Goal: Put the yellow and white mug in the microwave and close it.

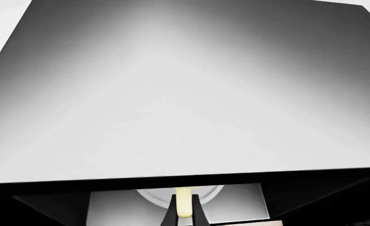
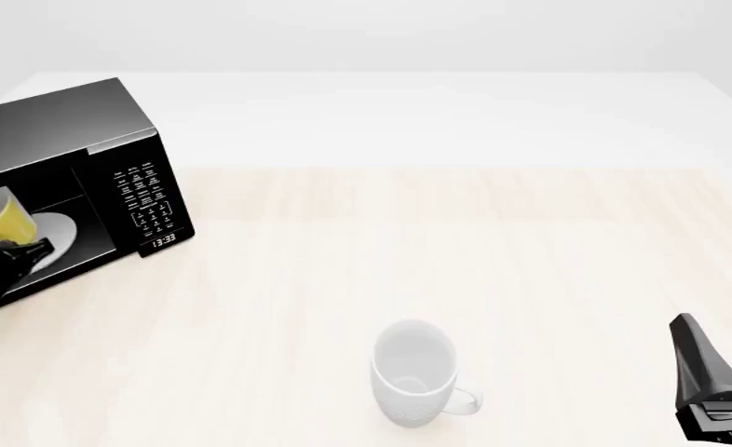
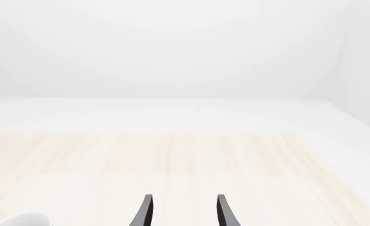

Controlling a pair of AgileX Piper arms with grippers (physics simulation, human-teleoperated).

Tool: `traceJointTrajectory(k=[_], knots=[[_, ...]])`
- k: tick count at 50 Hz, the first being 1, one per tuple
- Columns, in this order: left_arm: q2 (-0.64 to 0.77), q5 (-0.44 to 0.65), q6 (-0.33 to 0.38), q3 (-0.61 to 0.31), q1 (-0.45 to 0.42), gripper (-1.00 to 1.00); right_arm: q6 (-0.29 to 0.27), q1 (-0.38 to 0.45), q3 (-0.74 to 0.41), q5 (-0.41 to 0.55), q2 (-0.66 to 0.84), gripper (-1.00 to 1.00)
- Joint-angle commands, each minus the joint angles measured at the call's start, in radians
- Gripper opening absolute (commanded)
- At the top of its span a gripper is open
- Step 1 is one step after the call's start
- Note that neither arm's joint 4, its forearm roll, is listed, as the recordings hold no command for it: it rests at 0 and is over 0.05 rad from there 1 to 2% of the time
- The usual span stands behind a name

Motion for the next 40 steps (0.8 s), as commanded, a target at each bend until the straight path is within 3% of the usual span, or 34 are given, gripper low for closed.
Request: traceJointTrajectory(k=[1,27,28,40], knots=[[0.034,0.006,0.003,-0.020,0.001,-1.00,0.000,0.000,0.000,0.000,0.000,1.00],[0.091,0.022,-0.010,-0.050,-0.007,-1.00,0.000,0.000,0.000,0.000,0.000,1.00],[0.090,0.023,-0.007,-0.049,-0.003,1.00,0.000,0.000,0.000,0.000,0.000,1.00],[0.088,0.028,-0.006,-0.054,-0.006,1.00,0.000,0.000,0.000,0.000,0.000,1.00]])
